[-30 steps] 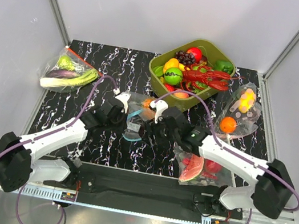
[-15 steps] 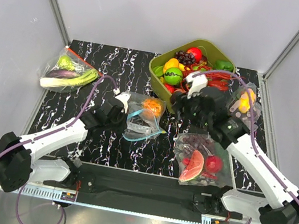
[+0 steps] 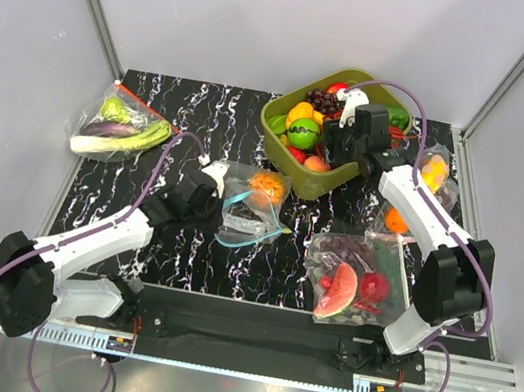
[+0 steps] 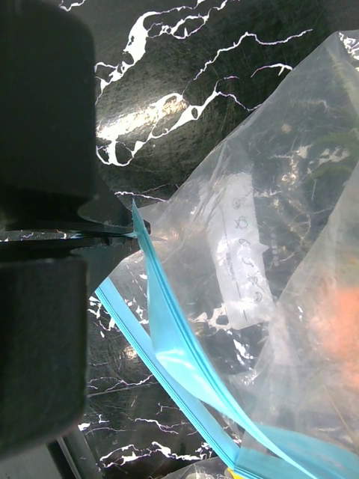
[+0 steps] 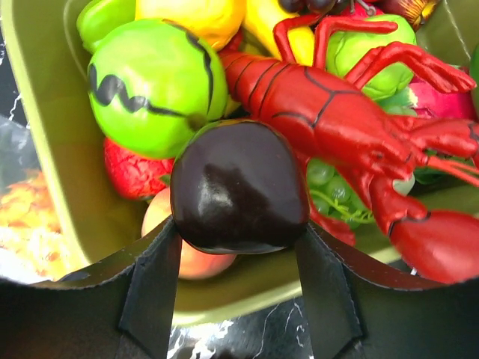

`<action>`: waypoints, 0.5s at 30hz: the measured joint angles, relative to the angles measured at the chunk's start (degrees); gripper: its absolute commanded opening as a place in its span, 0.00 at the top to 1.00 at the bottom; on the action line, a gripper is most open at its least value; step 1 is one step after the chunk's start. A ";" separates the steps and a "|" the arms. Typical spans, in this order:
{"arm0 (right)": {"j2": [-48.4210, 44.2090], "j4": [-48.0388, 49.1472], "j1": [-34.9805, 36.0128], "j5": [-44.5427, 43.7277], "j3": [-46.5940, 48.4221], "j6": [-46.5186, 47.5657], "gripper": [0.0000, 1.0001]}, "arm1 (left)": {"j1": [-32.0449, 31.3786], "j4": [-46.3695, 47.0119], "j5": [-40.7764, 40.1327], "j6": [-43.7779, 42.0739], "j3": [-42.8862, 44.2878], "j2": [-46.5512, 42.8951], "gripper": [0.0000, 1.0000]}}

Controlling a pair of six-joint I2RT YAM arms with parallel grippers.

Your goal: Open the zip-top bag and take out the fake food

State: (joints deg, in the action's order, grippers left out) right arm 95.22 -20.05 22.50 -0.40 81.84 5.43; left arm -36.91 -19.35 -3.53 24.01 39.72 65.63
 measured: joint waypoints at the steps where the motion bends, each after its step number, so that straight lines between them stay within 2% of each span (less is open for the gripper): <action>1: 0.52 -0.07 -0.22 0.22 0.48 -0.02 0.55 | 0.00 0.00 0.09 0.00 0.00 0.00 1.00; 4: 1.20 -0.87 -0.48 1.68 1.33 -0.09 0.51 | -0.02 0.09 0.28 0.00 0.00 0.13 1.00; 8: 1.20 -2.95 -0.44 3.19 2.10 -0.59 0.17 | 0.00 0.15 0.33 0.00 0.00 0.35 1.00; 15: 1.22 -5.70 -0.44 3.06 2.99 -0.98 0.05 | 0.00 0.17 0.74 0.00 0.00 0.63 1.00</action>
State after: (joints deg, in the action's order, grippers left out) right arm 96.44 -25.76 22.06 2.66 84.84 4.45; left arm -36.91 -19.18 -2.79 24.01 39.72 66.26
